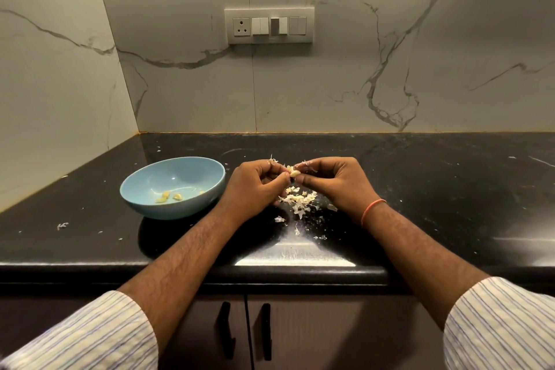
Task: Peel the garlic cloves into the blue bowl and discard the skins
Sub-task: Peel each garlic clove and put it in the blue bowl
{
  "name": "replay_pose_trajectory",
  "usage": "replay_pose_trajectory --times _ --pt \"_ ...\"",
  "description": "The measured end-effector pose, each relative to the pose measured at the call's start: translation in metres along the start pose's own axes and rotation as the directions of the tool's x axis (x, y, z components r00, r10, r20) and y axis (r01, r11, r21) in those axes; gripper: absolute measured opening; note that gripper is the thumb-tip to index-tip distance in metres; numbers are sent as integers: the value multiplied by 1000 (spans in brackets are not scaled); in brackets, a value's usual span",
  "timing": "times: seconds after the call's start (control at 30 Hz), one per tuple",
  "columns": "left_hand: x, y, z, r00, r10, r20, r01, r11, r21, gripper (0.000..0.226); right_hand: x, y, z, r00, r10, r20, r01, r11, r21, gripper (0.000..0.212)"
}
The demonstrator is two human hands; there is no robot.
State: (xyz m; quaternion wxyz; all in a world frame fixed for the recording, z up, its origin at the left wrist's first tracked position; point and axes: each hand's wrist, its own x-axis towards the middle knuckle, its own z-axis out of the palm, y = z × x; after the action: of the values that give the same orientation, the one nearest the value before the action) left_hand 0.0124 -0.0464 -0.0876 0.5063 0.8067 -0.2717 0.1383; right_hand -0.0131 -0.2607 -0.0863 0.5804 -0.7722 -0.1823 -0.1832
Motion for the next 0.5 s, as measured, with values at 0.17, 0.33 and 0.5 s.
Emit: replay_pose_trajectory --times 0.17,0.33,0.5 --pt "-1 2 3 999 11 46 -11 1000 -2 14 0 -1 2 999 -14 -33 11 998 -63 23" --pt "-2 4 2 999 33 16 -33 999 -16 16 1 3 3 997 -20 -69 10 989 -148 23" --pt "-4 6 0 996 88 -13 -87 996 12 19 0 1 3 997 -50 -61 36 979 -200 22"
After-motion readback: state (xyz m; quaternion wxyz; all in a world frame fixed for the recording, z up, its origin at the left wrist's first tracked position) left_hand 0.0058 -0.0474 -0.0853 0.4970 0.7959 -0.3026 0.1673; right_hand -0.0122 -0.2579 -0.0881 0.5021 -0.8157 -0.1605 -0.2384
